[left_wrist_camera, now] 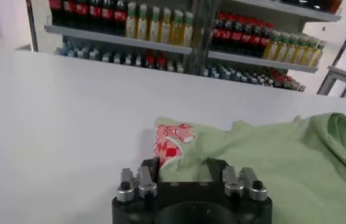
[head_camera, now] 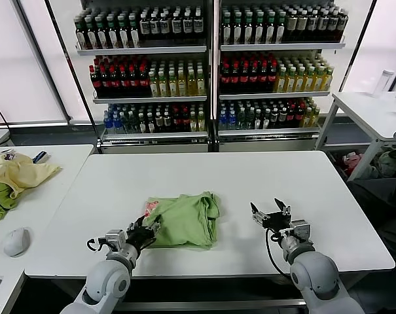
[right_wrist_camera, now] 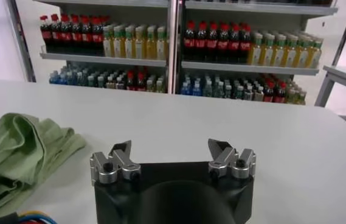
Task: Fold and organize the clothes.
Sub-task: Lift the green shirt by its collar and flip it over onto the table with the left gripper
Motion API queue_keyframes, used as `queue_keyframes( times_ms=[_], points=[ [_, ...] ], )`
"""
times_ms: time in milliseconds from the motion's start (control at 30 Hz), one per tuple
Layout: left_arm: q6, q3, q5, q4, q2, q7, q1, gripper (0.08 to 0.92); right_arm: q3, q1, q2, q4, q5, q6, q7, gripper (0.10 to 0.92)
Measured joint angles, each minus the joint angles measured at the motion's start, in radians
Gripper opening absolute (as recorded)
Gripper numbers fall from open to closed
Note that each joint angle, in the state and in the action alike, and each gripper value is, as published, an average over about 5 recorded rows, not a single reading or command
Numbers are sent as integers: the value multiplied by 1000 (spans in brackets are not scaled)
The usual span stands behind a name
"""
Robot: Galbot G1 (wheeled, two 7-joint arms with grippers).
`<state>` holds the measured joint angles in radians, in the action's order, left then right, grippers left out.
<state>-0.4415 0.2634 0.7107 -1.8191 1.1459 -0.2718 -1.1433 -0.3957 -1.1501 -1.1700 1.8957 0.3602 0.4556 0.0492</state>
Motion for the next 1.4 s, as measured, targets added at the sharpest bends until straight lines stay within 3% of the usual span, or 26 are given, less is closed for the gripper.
queue_keyframes(
  times_ms=[367,467,967,1400],
  points=[
    [-33,68,226,23,18,19,3,197,-3,-2,3,7,3,0,0,823],
    [-35,89,290,21,24,16,1,160,-3,-2,4,8,3,0,0,823],
    [-51,254,572,-5,-7,-25,-2,151,-4,5,9,9,11,1,2,823],
    [-61,494,718,-40,-139,-63,-6,138,-1,19,4,4,19,1,2,823]
  ],
)
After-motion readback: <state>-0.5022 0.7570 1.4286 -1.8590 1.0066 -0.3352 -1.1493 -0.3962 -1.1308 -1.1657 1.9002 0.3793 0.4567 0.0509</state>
